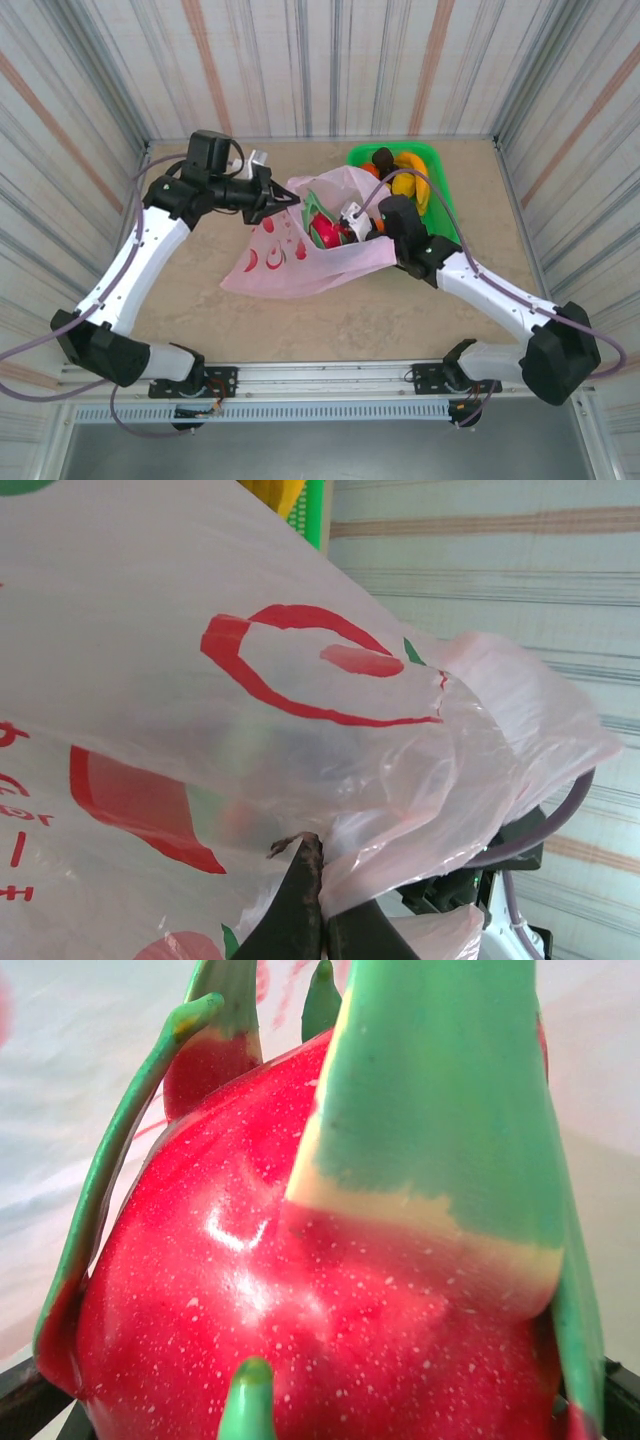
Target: Place the fake fruits into the plastic bag and tie a complex knot
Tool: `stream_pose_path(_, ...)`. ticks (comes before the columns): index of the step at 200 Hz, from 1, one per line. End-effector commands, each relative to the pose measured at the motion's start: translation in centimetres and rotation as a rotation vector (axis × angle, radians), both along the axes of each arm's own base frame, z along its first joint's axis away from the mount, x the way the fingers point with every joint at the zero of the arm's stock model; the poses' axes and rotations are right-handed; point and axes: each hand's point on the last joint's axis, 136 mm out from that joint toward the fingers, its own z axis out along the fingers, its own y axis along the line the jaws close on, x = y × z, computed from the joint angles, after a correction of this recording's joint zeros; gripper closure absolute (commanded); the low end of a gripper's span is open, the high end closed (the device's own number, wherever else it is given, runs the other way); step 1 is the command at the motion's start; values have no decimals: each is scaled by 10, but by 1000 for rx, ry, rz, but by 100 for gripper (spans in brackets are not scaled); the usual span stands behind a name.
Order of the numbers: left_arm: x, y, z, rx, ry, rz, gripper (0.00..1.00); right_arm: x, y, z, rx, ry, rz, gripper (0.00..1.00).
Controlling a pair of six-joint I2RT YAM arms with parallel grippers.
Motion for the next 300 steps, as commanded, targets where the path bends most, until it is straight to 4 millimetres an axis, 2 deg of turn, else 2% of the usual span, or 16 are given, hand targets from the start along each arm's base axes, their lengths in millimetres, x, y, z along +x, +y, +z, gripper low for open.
stream_pose_path(1, -3, -9, 0, -26, 7, 29, 100, 19, -1, 13, -2, 2, -40, 39)
stream_pose_path(19, -7, -20, -6, -53, 39, 14, 100, 21, 2, 18, 17, 13, -35, 36)
stream_pose_path(38, -5, -20, -18, -59, 65, 46, 100, 20, 5, 24, 35, 26, -27, 30)
stream_pose_path(67, 3, -14, -28, -86, 77, 84, 100, 18, 1, 10, -18, 88, -31, 22)
stream_pose_path(93, 7, -16, -29, -102, 75, 78, 100, 16, -1, 0, -52, 144, -34, 13)
stream_pose_path(132, 8, -18, -27, -116, 70, 68, 100, 20, 0, 5, -47, 153, -61, 0)
stream_pose_path(191, 6, -18, -26, -123, 64, 66, 100, 27, -3, 7, -81, 169, -97, 1)
stream_pose_path(243, 6, -17, -32, -113, 77, 71, 100, 22, -6, 23, -48, 144, -101, 1)
stream_pose_path(269, 7, -14, -36, -98, 79, 72, 100, 21, -14, 28, -46, 139, -137, 1)
stream_pose_path(300, 5, -8, -36, -89, 70, 65, 100, 17, -31, 20, -74, 141, -189, 1)
